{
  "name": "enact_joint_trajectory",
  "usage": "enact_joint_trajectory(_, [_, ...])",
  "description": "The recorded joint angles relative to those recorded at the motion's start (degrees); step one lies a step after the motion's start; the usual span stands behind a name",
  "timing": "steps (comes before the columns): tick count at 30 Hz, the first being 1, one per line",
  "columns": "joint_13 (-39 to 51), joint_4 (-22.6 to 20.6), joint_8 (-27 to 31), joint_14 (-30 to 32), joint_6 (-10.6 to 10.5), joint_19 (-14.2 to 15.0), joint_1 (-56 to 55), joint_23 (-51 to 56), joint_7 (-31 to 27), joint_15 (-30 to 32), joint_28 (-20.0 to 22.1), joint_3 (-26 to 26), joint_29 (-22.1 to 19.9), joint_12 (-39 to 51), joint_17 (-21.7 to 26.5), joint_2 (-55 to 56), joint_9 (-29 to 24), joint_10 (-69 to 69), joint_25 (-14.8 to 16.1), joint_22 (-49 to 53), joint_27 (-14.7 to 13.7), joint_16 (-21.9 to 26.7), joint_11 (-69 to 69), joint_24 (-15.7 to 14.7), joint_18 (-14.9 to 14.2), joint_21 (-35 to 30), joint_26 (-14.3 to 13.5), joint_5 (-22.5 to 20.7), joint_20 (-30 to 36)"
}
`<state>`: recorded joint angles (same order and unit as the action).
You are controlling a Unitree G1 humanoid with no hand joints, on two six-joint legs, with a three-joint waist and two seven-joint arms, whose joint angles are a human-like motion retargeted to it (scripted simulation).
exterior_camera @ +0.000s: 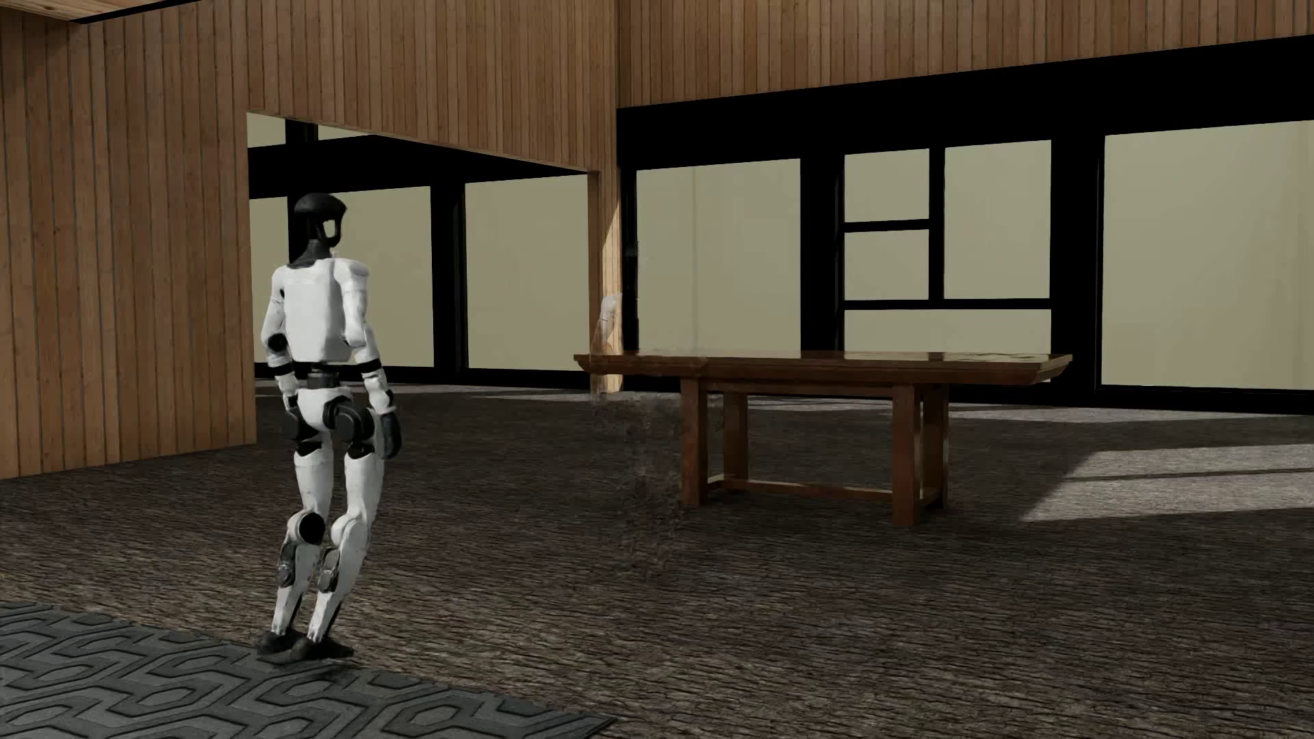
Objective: Move towards the table
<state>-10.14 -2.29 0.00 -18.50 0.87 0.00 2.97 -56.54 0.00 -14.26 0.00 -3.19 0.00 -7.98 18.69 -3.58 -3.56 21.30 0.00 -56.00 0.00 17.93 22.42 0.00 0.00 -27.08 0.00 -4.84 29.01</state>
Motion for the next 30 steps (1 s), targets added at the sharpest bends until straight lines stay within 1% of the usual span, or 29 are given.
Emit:
enact_joint_trajectory(7, [-0.51,-0.46,0.00,-1.43,0.49,0.00,-0.52,-0.01,0.00,-1.46,0.00,0.27,0.00,-1.23,0.13,-0.08,0.10,-0.52,0.00,0.84,0.00,0.10,-0.37,0.00,0.00,0.01,0.00,0.28,-0.14])
enact_joint_trajectory(10, [-1.46,-0.79,0.00,-1.96,0.58,0.00,-0.39,0.56,0.00,-2.92,0.00,0.91,0.00,-2.29,0.25,0.05,0.37,-0.65,0.00,-0.11,0.00,0.31,-0.04,0.00,0.00,0.73,0.00,0.54,-0.02])
enact_joint_trajectory(12, [-2.32,-1.35,0.00,-1.57,0.60,0.00,-0.85,1.58,0.00,-3.77,0.00,0.34,0.00,-2.76,0.56,1.69,0.51,-0.98,0.00,-1.38,0.00,0.48,2.10,0.00,0.00,1.66,0.00,0.60,0.72])
enact_joint_trajectory(14, [-3.05,-2.00,0.00,-1.18,0.60,0.00,-0.68,2.12,0.00,-2.49,0.00,-0.48,0.00,-3.20,0.91,4.79,-0.13,-0.48,0.00,-2.49,0.00,0.59,7.64,0.00,0.00,2.43,0.00,0.63,1.53])
enact_joint_trajectory(15, [-3.29,-2.17,0.00,-1.19,0.51,0.00,-0.21,2.04,0.00,0.03,0.00,-0.98,0.00,-3.35,1.08,7.15,-0.84,-0.08,0.00,-2.77,0.00,0.62,12.33,0.00,0.00,2.76,0.00,0.73,1.92])
enact_joint_trajectory(17, [-3.67,-2.34,0.00,-1.79,0.38,0.00,0.96,1.47,0.00,7.98,0.00,-2.35,0.00,-3.56,1.30,15.09,-2.39,0.69,0.00,-2.53,0.00,0.69,27.22,0.00,0.00,3.33,0.00,1.29,2.14])
enact_joint_trajectory(18, [-4.02,-2.55,0.00,-2.34,0.56,0.00,1.56,1.23,0.00,9.79,0.00,-3.16,0.00,-3.58,1.27,19.95,-3.08,0.94,0.00,-2.14,0.00,0.88,35.71,0.00,0.00,3.63,0.00,1.61,1.83])
enact_joint_trajectory(19, [-4.70,-2.68,0.00,-2.87,0.82,0.00,2.23,1.06,0.00,8.89,0.00,-4.21,0.00,-3.50,1.13,24.19,-3.71,1.07,0.00,-1.78,0.00,1.19,42.17,0.00,0.00,3.88,0.00,1.88,1.48])
enact_joint_trajectory(20, [-5.70,-2.56,0.00,-3.23,0.94,0.00,2.87,0.75,0.00,6.89,0.00,-5.55,0.00,-3.28,0.92,27.44,-4.18,1.14,0.00,-1.55,0.00,1.47,45.02,0.00,0.00,4.05,0.00,2.24,1.16])
enact_joint_trajectory(21, [-6.86,-2.20,0.00,-3.39,0.82,0.00,3.45,0.11,0.00,5.44,0.00,-6.87,0.00,-2.85,0.71,29.67,-4.54,1.19,0.00,-1.48,0.00,1.61,43.89,0.00,0.00,4.05,0.00,2.57,0.65])
enact_joint_trajectory(22, [-8.05,-1.78,0.00,-3.42,0.52,0.00,4.07,-0.88,0.00,4.93,0.00,-7.72,0.00,-2.28,0.55,31.03,-4.82,1.18,0.00,-1.42,0.00,1.68,39.48,0.00,0.00,3.63,0.00,2.58,0.05])
enact_joint_trajectory(24, [-10.11,-1.39,0.00,-3.40,0.19,0.00,5.55,-3.55,0.00,5.71,0.00,-8.02,0.00,-1.32,0.23,31.48,-5.10,1.13,0.00,-0.45,0.00,1.84,24.83,0.00,0.00,1.13,0.00,2.08,-1.12])
enact_joint_trajectory(26, [-11.47,-1.36,0.00,-3.33,0.38,0.00,6.77,-6.49,0.00,5.44,0.00,-8.12,0.00,-0.80,-0.34,30.70,-4.87,1.03,0.00,1.93,0.00,2.34,10.51,0.00,0.00,-2.28,0.00,2.24,-2.08])
enact_joint_trajectory(28, [-12.41,-0.89,0.00,-3.36,0.50,0.00,8.26,-8.68,0.00,4.36,0.00,-8.10,0.00,-0.71,-1.02,29.84,-4.58,1.19,0.00,4.53,0.00,2.55,2.64,0.00,0.00,-4.88,0.00,3.36,-3.31])
enact_joint_trajectory(29, [-12.60,-0.26,0.00,-3.02,0.09,0.00,9.12,-9.26,0.00,6.07,0.00,-7.90,0.00,-0.88,-1.23,29.79,-4.56,1.38,0.00,5.67,0.00,2.30,2.36,0.00,0.00,-5.55,0.00,3.81,-4.23])
enact_joint_trajectory(30, [-12.41,0.67,0.00,-2.03,-0.80,0.00,9.92,-9.61,0.00,10.28,0.00,-7.54,0.00,-1.28,-1.31,30.18,-4.55,1.61,0.00,6.56,0.00,1.77,4.00,0.00,0.00,-5.72,0.00,3.91,-5.40])
